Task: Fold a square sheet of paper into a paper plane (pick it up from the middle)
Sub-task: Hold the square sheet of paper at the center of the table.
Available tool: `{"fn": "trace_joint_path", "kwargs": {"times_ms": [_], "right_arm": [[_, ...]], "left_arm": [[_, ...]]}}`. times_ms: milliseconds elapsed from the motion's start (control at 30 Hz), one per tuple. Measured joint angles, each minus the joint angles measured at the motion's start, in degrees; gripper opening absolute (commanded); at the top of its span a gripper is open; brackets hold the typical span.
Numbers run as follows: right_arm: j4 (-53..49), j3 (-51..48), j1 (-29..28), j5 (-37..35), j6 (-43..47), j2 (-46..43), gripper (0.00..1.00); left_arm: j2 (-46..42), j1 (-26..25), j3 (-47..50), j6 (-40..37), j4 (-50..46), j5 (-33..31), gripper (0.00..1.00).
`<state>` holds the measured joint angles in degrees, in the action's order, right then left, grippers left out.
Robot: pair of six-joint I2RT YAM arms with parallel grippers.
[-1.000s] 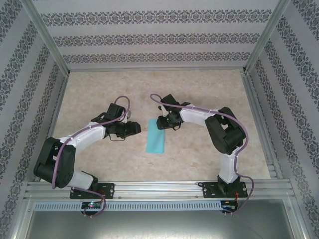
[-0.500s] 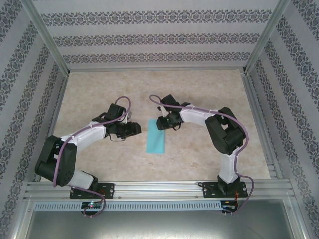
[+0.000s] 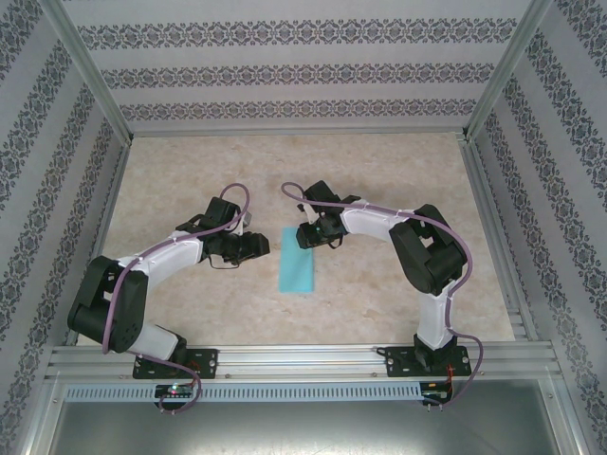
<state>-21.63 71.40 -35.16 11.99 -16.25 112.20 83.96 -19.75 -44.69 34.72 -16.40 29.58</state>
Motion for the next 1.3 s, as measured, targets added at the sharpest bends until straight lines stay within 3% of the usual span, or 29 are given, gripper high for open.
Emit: {"fn": "trace_joint_path", "kwargs": {"times_ms": [1300], "right_arm": [[-1.1, 1.4, -0.4, -1.6, -4.9, 0.7, 0.41]], "left_arm": [[1.5, 0.0, 0.0, 0.0, 0.6, 0.8, 0.53]]}}
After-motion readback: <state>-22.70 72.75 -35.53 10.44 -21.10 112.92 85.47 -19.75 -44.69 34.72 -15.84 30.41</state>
